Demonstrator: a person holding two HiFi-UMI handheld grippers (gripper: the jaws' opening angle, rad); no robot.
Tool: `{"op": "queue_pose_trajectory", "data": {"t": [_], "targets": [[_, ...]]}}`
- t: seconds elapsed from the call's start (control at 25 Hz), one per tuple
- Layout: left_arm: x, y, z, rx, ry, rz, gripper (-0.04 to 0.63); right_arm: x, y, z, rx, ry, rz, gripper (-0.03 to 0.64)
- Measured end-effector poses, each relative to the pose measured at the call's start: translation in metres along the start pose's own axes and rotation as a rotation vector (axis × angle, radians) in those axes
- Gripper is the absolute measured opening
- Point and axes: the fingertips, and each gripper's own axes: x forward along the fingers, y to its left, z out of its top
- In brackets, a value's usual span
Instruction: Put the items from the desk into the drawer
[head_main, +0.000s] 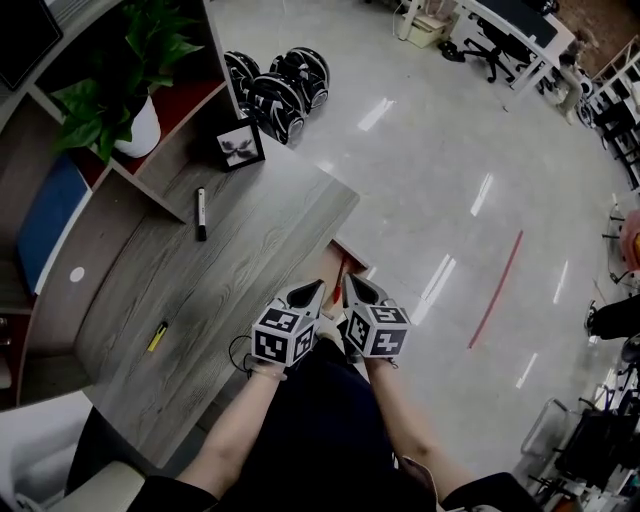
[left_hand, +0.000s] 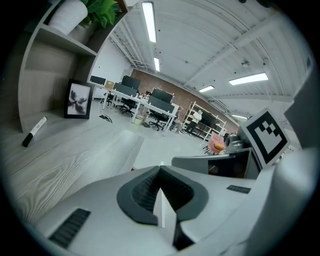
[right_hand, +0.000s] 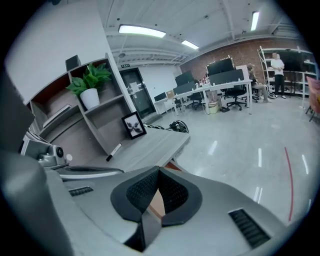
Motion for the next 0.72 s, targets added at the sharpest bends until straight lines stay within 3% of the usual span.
{"op": "queue_pose_trajectory", "data": {"t": [0.36,0.72], "targets": [[-0.019,0.004,0.021,0.034,-0.044,0.011,0.009,-0.006,0.023,0.01,-0.007,-0.045,0.009,0.005],[-0.025,0.019,0.018,0.023,-0.024,0.05,0.011,-0.002,0.036,0.013,-0.013,-0.046,0.021,0.005]]}}
